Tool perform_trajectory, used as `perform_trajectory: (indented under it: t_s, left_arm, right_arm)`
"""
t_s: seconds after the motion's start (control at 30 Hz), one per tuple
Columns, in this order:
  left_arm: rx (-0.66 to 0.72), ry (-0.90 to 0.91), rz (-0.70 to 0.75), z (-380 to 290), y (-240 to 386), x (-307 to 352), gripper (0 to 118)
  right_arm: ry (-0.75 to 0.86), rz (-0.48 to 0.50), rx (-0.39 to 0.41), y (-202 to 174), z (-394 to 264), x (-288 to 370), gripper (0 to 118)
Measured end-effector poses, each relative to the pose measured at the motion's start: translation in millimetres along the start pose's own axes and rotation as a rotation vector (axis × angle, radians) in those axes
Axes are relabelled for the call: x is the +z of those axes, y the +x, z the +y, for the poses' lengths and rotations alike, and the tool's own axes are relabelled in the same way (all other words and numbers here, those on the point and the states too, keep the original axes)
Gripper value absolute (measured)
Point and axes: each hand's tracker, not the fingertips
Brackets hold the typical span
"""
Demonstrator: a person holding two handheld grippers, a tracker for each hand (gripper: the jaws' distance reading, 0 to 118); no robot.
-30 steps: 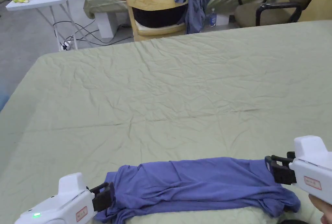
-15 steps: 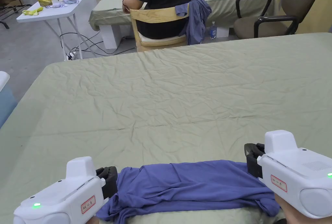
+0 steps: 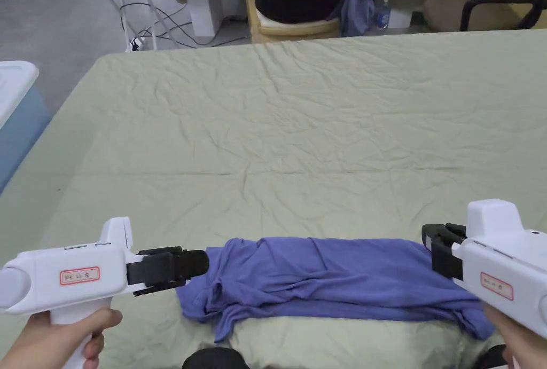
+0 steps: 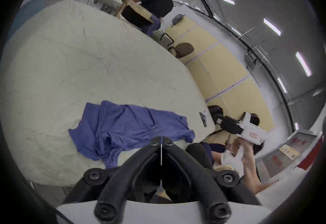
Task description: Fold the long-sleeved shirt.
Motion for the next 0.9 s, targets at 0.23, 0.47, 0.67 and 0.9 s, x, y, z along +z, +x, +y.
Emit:
perform_trajectory:
  t_s: [0.23, 0.47, 0.67, 0.9]
  left_arm:
    - [0.072, -0.049, -0.008, 10.2, -63.8, -14.0, 0]
    - [-0.013, -0.042, 0.078, 20.9, -114.1, -34.2, 85]
    - [0.131, -0.034, -0.020, 23.2, -176.0, -56.1, 85]
    - [0.125, -0.161, -0.029, 11.7, -200.4, -98.5, 85]
  right_arm:
    - [-0.072, -0.032, 0.009, -11.9, 4.3, -27.4, 1]
    - [-0.140, -0.061, 0.033, -16.8, 4.7, -47.2, 1]
    - [-0.186, -0.072, 0.043, -16.6, -1.3, -63.2, 1]
    - [-0.234, -0.093, 0.031, -13.9, -8.1, -77.7, 1]
